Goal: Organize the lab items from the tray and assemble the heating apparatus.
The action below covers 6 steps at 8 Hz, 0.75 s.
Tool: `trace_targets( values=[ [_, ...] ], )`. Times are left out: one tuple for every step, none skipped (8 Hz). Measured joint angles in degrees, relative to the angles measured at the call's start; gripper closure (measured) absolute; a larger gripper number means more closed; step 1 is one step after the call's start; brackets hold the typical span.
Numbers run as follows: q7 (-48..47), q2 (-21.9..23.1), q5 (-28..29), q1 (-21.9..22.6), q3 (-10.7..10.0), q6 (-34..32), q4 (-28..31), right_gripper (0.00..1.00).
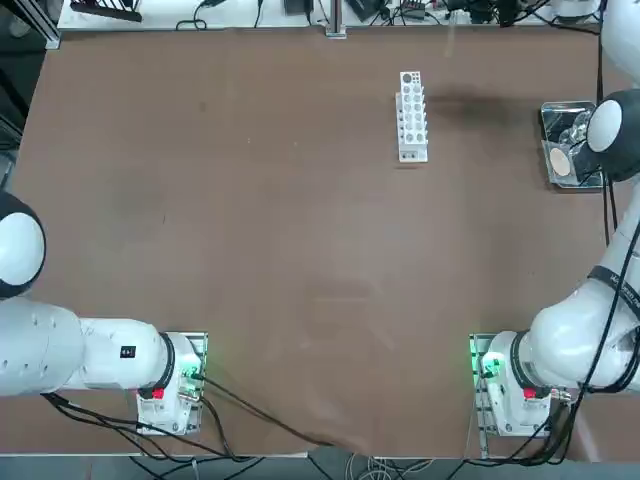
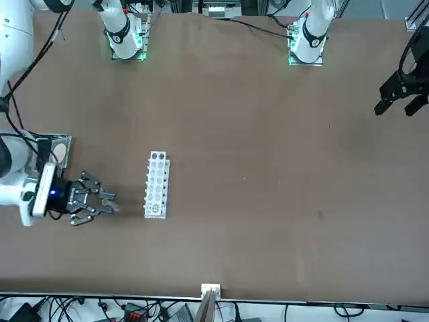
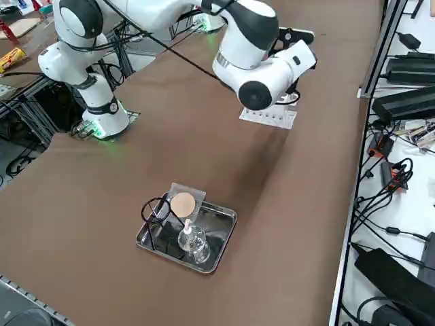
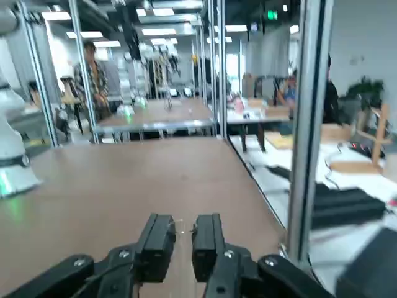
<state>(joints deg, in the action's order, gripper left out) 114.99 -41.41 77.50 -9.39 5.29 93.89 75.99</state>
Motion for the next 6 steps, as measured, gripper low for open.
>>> trace_targets(
  values=[
    [1.0,-0.2,1.7,0.3,0.3,-0.9,0.2,0.78],
    [2.9,-0.7,3.8,0.7,0.7,-1.6,0.6,0.78],
    [6.1,-2.0,6.9,1.5,1.0,-2.1,1.1,0.78],
    [9.4,-3.5,10.4,2.8,1.2,-2.2,1.6,0.78],
    [11.6,-4.9,12.9,4.1,1.2,-2.3,2.0,0.78],
    [12.5,-5.9,14.4,4.9,1.2,-2.3,2.0,0.78]
  ],
)
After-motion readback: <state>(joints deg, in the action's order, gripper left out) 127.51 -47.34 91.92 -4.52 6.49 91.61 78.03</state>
